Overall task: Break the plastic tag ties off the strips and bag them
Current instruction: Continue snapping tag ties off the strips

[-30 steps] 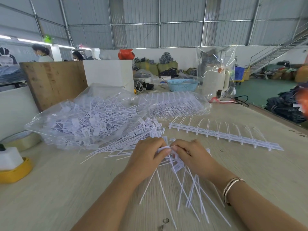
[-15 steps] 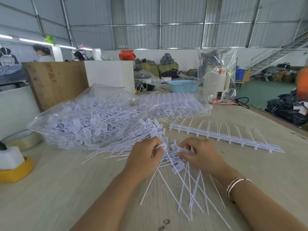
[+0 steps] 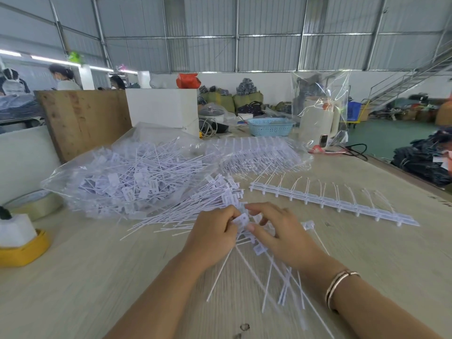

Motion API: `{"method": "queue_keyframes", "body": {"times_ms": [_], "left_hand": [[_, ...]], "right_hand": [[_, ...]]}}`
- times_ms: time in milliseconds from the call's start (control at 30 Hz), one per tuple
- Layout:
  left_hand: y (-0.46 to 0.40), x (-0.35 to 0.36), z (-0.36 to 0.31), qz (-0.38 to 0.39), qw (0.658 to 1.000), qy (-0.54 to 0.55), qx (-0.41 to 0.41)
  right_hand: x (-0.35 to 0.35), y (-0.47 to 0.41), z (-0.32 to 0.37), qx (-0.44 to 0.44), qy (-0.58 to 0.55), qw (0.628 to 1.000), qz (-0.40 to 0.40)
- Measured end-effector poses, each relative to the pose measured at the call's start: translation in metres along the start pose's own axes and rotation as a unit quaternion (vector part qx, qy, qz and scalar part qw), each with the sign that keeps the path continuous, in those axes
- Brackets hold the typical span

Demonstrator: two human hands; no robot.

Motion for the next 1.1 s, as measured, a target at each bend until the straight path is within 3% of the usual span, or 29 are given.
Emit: {"method": "queue_keyframes", "body": {"times_ms": [200, 467, 700, 933, 1100], "left_hand": [[0.0, 0.008, -0.003, 0.021, 0.999, 0.041, 0.003], [-0.001, 0.008, 0.002, 0.017, 0.995, 0.074, -0.071], [-0.003, 0.007, 0.002, -0.01, 0.986, 0.144, -0.087], [-0.003, 0.012, -0.002, 0.004, 0.979, 0.176, -0.106], [-0.001, 0.016, -0.006, 0.008, 0.982, 0.163, -0.099]], "right_hand": [[0.01, 0.0, -0.003, 0.032, -0.031, 0.997, 0.066], [0.003, -0.002, -0.016, 0.067, -0.118, 0.99, -0.046], [0.001, -0.001, -0.014, 0.081, -0.129, 0.987, -0.052], [-0.005, -0.004, -0.004, 0.029, 0.085, 0.996, -0.011], [-0.015, -0.005, 0.003, -0.018, 0.179, 0.983, -0.03]]}}
Point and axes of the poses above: each hand's wrist, its own y-axis away from the middle knuckle, its own x-axis out of the palm, z = x × y, the point moved 3 cm from there along -y, towards the middle knuckle, and after that the axes turned 5 degrees about -y, right-handed, at the moved point
